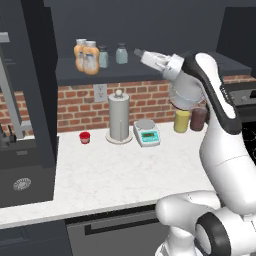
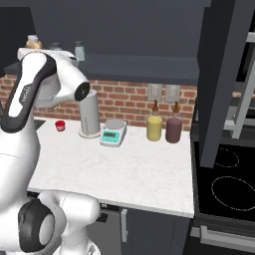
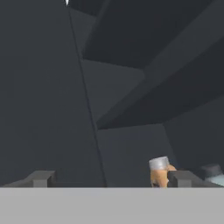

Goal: Put the shaker and condiment bottle from the counter next to their counterparts in the cabinet.

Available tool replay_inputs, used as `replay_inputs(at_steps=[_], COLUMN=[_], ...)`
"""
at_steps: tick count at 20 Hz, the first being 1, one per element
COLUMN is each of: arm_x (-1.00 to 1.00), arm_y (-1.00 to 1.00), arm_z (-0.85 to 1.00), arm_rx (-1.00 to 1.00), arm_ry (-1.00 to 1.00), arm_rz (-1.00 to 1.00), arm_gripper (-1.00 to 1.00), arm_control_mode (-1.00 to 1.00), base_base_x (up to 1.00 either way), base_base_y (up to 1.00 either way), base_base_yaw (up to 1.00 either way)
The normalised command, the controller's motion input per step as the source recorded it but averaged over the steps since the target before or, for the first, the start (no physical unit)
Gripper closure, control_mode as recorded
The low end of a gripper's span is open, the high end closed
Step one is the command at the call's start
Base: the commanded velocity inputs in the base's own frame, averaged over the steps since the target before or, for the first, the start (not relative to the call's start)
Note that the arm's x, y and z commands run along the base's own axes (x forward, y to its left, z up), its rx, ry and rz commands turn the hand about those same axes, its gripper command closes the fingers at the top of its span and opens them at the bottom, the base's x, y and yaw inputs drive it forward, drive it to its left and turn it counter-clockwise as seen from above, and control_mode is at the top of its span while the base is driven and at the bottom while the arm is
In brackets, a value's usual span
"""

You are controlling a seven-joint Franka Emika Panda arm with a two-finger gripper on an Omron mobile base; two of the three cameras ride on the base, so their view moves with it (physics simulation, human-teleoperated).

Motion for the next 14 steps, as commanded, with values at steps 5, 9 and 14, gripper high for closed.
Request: replay_inputs(at_steps=[5, 9, 14], arm_x=[-1.00, -1.00, -1.00], arm_y=[-0.54, -0.45, -0.36], arm_z=[-0.17, -0.14, -0.12], arm_rx=[0.04, 0.05, 0.05], arm_ry=[0.00, 0.00, 0.02], arm_rz=[-0.12, -0.12, -0.12], arm_gripper=[-1.00, -1.00, -1.00], arm_control_mode=[-1.00, -1.00, -1.00], base_base_x=[0.00, 0.00, 0.00], base_base_y=[0.00, 0.00, 0.00], base_base_yaw=[0.00, 0.00, 0.00])
